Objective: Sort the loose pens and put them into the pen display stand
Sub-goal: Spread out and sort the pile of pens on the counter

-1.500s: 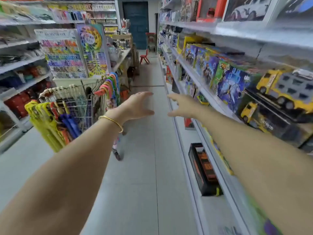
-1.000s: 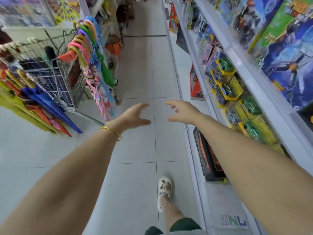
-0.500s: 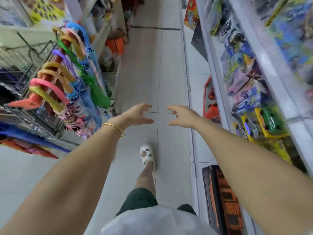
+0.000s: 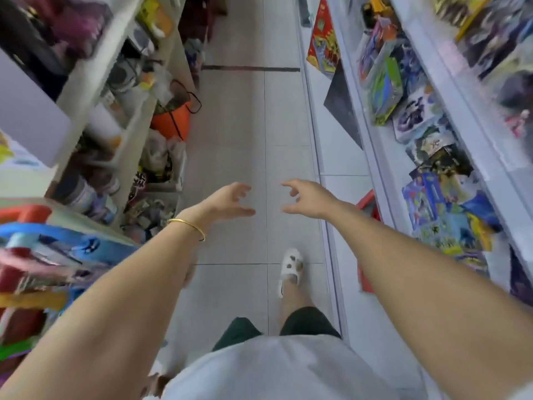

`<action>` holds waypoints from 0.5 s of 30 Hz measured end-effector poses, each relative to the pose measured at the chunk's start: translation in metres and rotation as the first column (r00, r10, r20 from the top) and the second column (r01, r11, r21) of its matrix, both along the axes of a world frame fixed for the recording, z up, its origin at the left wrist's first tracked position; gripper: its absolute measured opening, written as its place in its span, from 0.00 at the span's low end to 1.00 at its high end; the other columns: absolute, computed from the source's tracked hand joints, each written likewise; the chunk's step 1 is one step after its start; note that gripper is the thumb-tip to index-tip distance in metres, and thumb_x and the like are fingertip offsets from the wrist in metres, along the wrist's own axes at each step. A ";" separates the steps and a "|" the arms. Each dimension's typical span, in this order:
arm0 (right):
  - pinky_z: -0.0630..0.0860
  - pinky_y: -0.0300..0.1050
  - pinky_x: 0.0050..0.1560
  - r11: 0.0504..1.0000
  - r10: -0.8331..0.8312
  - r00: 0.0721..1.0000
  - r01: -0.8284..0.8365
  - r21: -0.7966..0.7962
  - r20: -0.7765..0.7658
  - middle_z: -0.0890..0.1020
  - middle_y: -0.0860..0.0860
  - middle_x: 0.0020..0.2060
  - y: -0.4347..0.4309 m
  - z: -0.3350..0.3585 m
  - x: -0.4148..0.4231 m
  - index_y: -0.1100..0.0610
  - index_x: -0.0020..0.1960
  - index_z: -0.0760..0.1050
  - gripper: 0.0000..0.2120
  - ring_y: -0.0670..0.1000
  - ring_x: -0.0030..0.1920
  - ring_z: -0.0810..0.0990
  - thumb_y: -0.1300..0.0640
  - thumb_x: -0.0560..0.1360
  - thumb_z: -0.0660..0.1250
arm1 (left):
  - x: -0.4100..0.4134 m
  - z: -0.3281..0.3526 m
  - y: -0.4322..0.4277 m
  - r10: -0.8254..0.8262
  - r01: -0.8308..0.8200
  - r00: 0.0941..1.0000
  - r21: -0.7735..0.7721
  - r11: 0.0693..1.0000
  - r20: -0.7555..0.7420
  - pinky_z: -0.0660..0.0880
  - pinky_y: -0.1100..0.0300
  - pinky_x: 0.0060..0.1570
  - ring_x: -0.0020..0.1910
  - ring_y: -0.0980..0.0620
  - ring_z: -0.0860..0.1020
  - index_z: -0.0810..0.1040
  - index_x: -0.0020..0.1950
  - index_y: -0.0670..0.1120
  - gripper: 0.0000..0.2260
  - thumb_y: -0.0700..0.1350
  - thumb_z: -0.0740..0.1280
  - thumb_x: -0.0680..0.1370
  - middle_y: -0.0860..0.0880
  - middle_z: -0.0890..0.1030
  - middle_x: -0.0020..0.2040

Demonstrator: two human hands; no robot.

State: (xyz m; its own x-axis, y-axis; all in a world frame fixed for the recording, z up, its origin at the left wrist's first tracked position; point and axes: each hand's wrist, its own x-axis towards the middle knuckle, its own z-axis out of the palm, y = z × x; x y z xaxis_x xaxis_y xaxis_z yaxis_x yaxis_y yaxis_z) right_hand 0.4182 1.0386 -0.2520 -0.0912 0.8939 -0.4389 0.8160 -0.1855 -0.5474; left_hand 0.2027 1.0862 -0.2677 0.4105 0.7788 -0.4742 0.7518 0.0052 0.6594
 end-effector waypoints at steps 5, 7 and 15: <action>0.72 0.48 0.61 0.999 0.050 0.998 -0.050 -0.008 0.025 0.74 0.55 0.64 0.175 -0.018 0.048 0.51 0.74 0.62 0.33 0.54 0.61 0.75 0.51 0.73 0.71 | 0.037 -0.015 0.165 0.054 -0.053 0.999 0.009 0.999 -0.011 0.70 0.55 0.64 0.65 0.43 0.74 0.65 0.73 0.42 0.30 0.41 0.73 0.74 0.41 0.72 0.68; 0.72 0.48 0.61 0.996 0.087 0.996 -0.086 -0.026 0.015 0.73 0.55 0.64 0.245 -0.011 0.063 0.51 0.74 0.61 0.33 0.53 0.61 0.74 0.51 0.74 0.71 | 0.050 -0.011 0.227 0.097 -0.097 0.995 -0.005 0.995 0.003 0.70 0.54 0.64 0.65 0.43 0.73 0.65 0.73 0.41 0.30 0.40 0.73 0.74 0.40 0.71 0.69; 0.72 0.48 0.61 0.967 0.255 0.967 -0.254 -0.017 0.026 0.74 0.52 0.65 0.498 0.004 0.076 0.49 0.74 0.61 0.33 0.52 0.62 0.75 0.50 0.73 0.71 | 0.071 0.002 0.448 0.234 -0.234 0.972 0.006 0.972 0.023 0.67 0.55 0.68 0.68 0.47 0.71 0.66 0.72 0.42 0.29 0.40 0.72 0.74 0.42 0.72 0.69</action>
